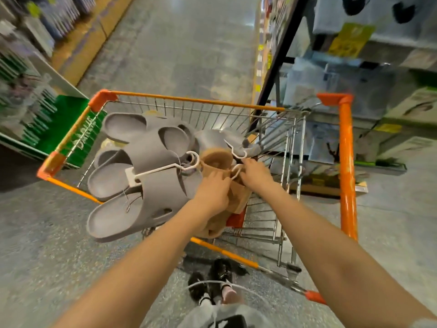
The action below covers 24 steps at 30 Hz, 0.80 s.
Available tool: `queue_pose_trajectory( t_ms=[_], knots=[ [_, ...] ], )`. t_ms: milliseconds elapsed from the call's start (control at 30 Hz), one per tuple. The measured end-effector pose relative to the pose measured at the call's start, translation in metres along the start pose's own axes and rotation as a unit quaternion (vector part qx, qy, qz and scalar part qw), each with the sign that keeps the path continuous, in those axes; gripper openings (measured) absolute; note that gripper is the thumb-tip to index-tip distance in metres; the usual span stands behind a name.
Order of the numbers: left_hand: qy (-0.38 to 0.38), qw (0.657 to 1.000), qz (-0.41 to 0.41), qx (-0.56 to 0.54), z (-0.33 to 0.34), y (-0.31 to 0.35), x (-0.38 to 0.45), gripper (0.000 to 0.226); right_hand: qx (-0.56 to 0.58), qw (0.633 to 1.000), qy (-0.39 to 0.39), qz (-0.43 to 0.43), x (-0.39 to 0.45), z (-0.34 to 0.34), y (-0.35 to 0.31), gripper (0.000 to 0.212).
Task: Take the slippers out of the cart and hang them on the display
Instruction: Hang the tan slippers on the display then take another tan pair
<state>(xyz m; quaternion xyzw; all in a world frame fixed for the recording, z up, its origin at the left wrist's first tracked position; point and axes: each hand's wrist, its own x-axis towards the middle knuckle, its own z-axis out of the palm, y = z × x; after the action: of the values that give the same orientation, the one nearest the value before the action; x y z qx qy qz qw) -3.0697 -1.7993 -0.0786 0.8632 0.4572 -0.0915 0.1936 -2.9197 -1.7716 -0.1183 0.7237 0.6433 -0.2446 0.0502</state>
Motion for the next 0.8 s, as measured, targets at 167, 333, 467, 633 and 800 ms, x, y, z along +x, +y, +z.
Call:
queue_pose_trajectory(
  t_ms=[167, 333, 467, 633, 800],
  knots=[
    [0.006, 0.998, -0.016, 0.058, 0.007, 0.002, 0.008, 0.048, 0.085, 0.996, 0.008, 0.01, 0.011, 0.008, 0.005, 0.032],
    [-0.044, 0.989, -0.048, 0.131, 0.013, 0.005, 0.014, 0.06, 0.159, 0.987, 0.013, 0.004, 0.011, 0.007, 0.012, 0.027],
    [-0.057, 0.985, -0.053, 0.155, 0.016, 0.008, 0.022, 0.061, 0.088, 0.995, 0.039, -0.017, 0.01, 0.011, 0.007, 0.02],
    [-0.03, 0.987, -0.062, 0.143, 0.017, 0.001, 0.025, 0.081, 0.009, 0.992, 0.113, -0.053, 0.012, -0.012, 0.009, 0.029],
    [0.051, 0.992, -0.047, 0.106, -0.011, -0.005, 0.036, 0.086, 0.01, 0.974, 0.212, -0.083, 0.013, -0.06, 0.011, 0.031]
  ],
)
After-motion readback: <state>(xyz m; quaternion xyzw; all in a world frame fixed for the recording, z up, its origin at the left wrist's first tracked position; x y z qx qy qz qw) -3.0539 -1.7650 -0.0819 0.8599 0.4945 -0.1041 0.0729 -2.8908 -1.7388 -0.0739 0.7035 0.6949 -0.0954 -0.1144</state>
